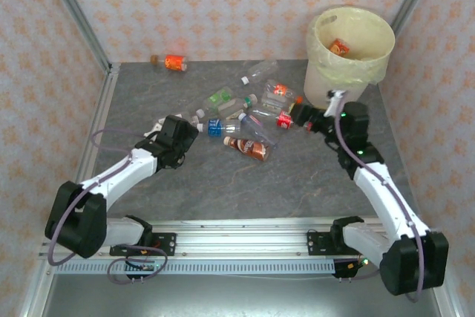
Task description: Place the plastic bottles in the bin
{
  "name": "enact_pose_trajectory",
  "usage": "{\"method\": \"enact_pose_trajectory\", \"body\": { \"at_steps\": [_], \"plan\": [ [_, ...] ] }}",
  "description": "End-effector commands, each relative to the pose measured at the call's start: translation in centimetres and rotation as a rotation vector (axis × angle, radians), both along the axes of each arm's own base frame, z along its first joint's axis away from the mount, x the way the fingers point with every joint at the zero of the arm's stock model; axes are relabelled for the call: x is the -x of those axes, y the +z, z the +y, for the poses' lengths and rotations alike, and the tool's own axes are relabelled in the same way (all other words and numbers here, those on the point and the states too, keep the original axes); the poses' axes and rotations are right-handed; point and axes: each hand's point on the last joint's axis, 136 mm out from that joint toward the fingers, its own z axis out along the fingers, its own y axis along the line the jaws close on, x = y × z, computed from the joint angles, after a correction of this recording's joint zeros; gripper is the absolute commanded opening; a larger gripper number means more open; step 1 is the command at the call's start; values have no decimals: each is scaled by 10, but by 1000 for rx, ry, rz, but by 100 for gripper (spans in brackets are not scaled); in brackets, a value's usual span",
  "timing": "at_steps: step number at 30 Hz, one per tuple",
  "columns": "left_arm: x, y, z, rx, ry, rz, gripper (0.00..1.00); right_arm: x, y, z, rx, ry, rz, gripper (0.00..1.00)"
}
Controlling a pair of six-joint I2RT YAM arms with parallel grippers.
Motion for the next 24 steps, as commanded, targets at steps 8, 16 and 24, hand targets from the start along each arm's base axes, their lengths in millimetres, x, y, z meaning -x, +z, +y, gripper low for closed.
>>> {"method": "enact_pose_trajectory", "body": {
  "at_steps": [8, 16, 24],
  "plan": [
    [-23, 8, -44, 32, -87, -8, 100, 10, -83, 70, 385, 260, 71, 100],
    [-23, 8, -46, -5, -113, 7, 100, 17, -141, 114, 662, 448, 91, 100],
    [-20, 6, -41, -35, -112, 19, 100, 11, -184, 130, 967, 570, 123, 100]
  ]
}}
